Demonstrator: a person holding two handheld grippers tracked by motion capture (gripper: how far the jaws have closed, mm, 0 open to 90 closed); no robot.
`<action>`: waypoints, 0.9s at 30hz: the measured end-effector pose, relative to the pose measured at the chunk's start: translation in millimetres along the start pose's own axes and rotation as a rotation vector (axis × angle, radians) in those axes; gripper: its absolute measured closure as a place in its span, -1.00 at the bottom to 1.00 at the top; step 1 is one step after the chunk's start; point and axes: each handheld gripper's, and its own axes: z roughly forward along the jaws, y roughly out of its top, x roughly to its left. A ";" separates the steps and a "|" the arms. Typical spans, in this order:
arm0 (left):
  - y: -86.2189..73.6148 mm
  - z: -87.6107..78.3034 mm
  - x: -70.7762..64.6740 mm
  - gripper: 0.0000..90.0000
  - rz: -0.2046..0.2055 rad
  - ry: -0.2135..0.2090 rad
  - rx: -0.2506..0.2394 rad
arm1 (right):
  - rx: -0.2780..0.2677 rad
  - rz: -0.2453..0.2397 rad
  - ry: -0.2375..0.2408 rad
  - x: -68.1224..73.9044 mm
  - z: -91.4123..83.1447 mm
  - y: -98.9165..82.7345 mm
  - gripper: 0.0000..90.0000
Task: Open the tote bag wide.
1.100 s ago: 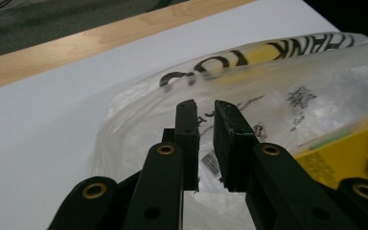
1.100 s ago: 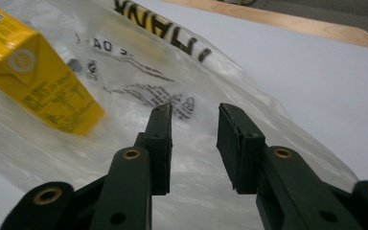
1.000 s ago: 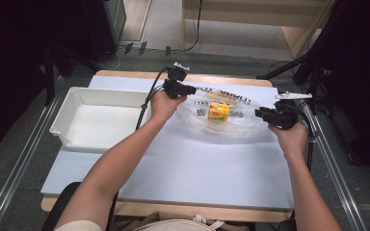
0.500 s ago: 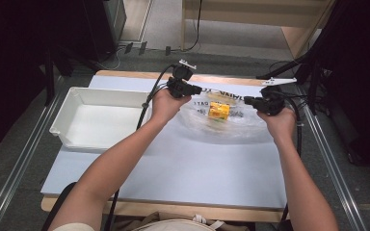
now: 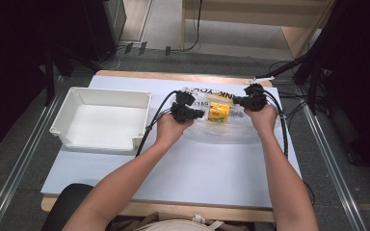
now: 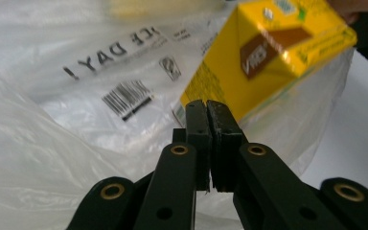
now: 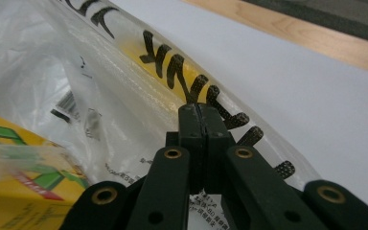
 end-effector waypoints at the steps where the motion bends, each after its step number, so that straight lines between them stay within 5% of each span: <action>1: -4.3 1.4 -0.9 0.99 -0.005 -0.003 0.000 | 0.002 0.004 0.001 -1.5 3.6 -1.8 1.00; 11: -38.9 17.5 -6.2 0.99 -0.010 -0.016 0.036 | 0.061 0.023 -0.011 -4.5 28.0 -11.4 1.00; 27: -65.7 10.0 -10.3 1.00 0.035 -0.045 0.077 | 0.095 0.033 -0.071 -8.5 49.7 -1.6 1.00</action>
